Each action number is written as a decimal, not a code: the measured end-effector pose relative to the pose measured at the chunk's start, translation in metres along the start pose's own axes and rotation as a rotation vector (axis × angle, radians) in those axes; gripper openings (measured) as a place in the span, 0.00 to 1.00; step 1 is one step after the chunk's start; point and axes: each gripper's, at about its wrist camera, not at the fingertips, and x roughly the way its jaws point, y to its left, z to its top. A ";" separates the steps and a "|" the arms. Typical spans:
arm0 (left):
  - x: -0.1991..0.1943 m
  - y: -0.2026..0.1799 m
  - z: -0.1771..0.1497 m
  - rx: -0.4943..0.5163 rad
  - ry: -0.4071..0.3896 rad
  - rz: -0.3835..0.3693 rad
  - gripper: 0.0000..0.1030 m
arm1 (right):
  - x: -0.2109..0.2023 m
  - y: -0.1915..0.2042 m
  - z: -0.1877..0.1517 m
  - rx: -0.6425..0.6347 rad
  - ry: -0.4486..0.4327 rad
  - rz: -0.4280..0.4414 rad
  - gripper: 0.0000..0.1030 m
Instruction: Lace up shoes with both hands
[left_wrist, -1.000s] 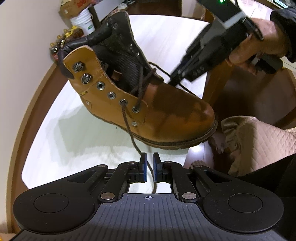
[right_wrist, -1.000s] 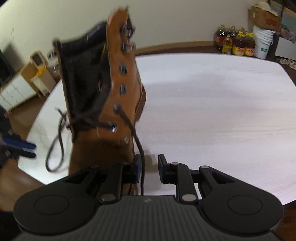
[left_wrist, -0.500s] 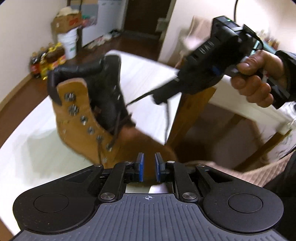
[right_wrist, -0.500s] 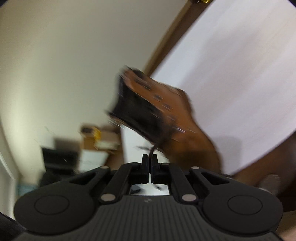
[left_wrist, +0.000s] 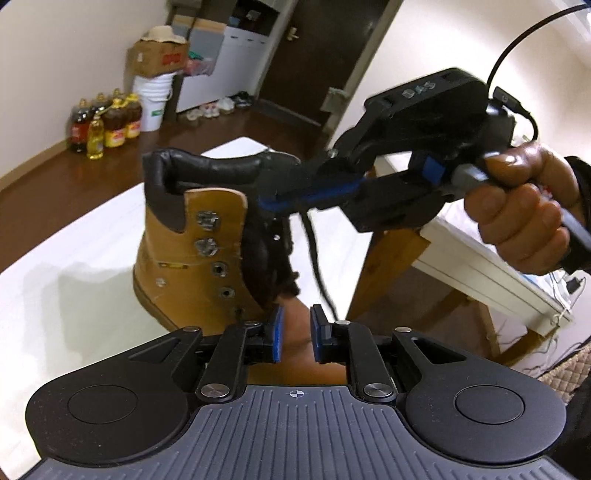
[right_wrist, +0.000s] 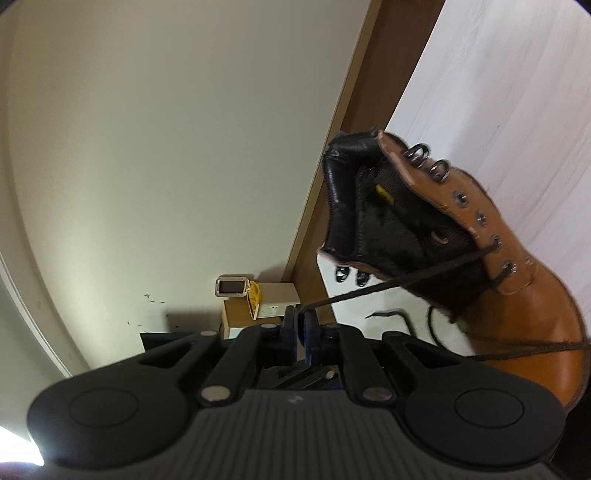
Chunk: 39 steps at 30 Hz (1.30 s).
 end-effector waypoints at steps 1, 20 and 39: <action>-0.002 0.001 -0.001 -0.005 -0.008 -0.012 0.15 | 0.002 0.002 0.000 0.011 0.002 0.020 0.07; -0.008 0.011 -0.005 -0.036 -0.081 0.024 0.16 | 0.049 0.053 -0.025 0.009 0.097 0.174 0.08; 0.007 0.003 0.007 0.055 -0.038 -0.028 0.03 | 0.006 0.053 -0.023 0.056 -0.001 0.290 0.09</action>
